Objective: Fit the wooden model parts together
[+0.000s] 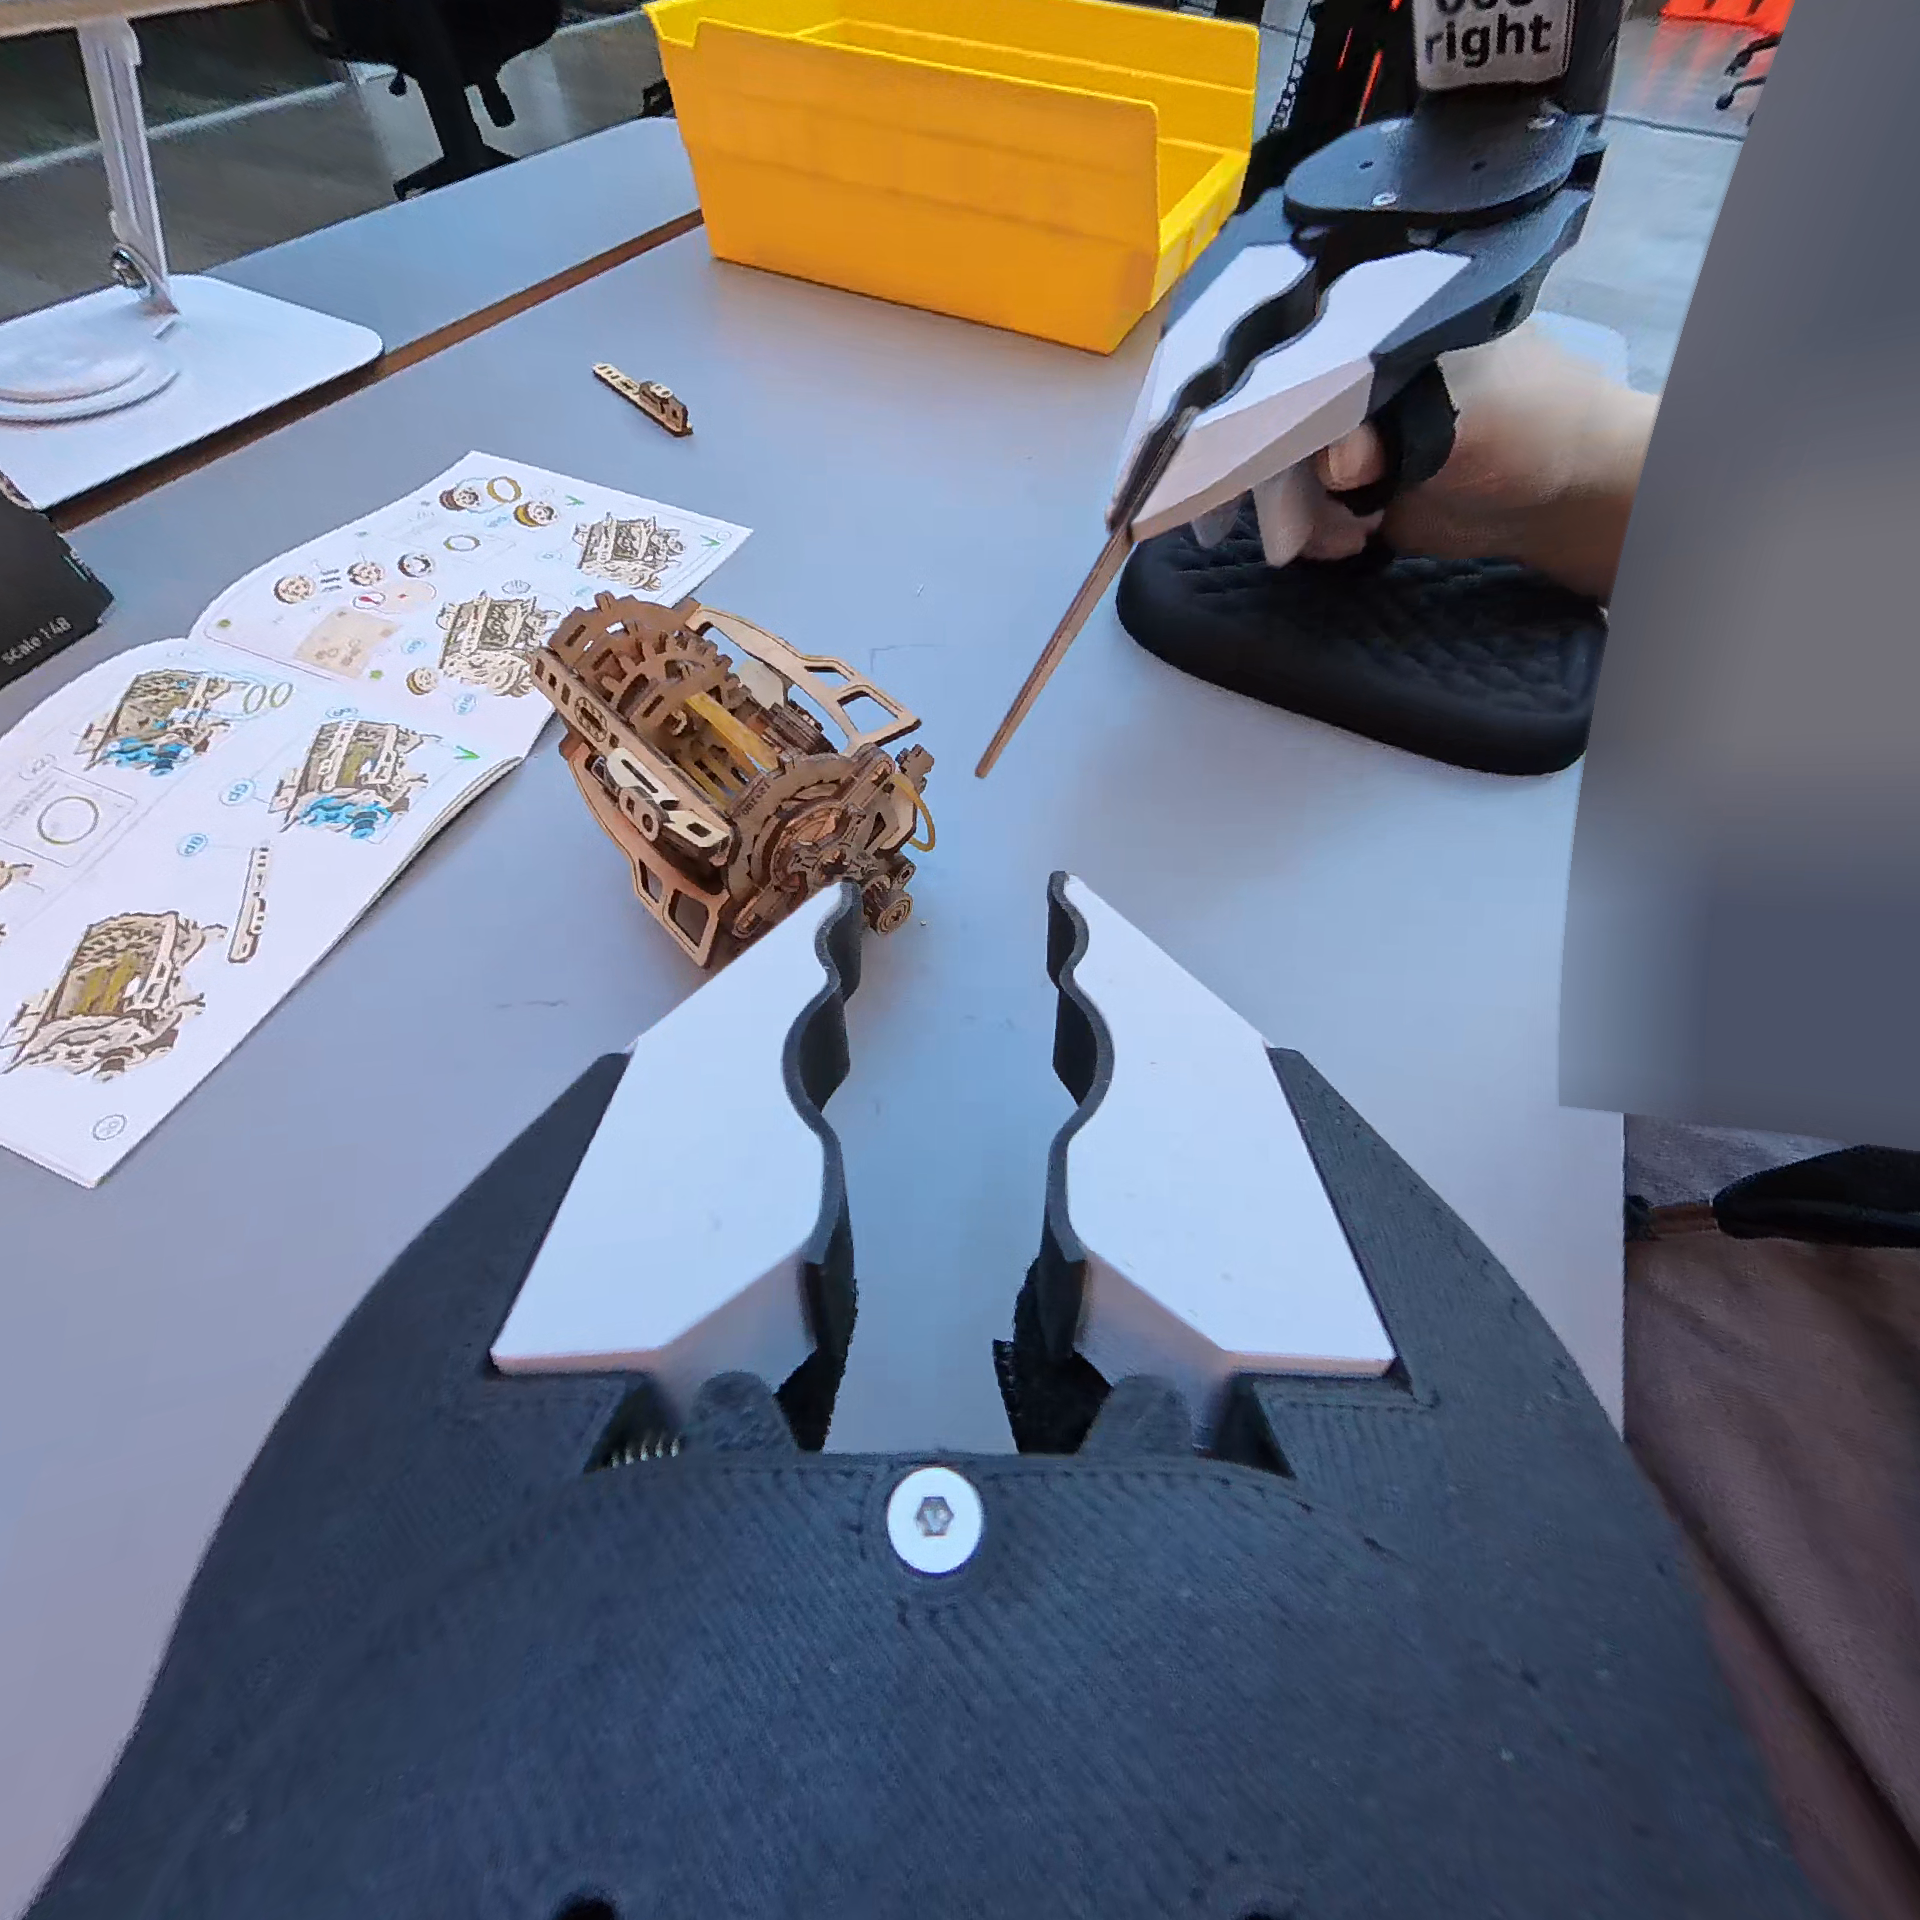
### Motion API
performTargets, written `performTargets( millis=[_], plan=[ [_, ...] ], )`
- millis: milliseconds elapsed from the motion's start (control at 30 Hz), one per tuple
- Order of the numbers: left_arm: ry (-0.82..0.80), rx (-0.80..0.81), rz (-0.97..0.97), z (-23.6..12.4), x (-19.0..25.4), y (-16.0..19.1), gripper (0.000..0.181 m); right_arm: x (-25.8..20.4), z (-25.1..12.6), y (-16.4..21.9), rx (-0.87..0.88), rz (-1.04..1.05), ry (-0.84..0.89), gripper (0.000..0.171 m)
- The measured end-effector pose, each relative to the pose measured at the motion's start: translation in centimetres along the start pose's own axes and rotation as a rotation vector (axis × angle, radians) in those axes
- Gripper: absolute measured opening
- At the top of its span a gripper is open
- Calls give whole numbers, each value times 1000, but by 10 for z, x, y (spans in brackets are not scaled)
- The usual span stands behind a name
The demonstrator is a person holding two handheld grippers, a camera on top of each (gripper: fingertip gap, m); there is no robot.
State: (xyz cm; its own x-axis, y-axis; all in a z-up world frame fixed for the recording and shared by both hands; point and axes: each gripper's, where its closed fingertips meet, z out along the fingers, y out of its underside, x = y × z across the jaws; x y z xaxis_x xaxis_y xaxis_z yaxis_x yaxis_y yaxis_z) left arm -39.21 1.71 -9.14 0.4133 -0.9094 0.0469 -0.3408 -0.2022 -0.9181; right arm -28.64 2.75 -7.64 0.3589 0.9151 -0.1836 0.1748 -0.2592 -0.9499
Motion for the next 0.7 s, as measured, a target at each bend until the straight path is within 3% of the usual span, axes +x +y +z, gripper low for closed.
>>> performTargets(
  millis=[167, 500, 700],
  plan=[
    [-3, -21, 13, 6, 3, 8, 32, 5, 11, 4, 12, 76, 106, 1],
    [33, 10, 42, 3, 16, 5, 27, 6, 24, 7, -12, 179, 154, 1],
    [47, 16, 68, 1, 21, 5, 27, 4, 32, 9, -8, 308, 89, 1]
  ],
)
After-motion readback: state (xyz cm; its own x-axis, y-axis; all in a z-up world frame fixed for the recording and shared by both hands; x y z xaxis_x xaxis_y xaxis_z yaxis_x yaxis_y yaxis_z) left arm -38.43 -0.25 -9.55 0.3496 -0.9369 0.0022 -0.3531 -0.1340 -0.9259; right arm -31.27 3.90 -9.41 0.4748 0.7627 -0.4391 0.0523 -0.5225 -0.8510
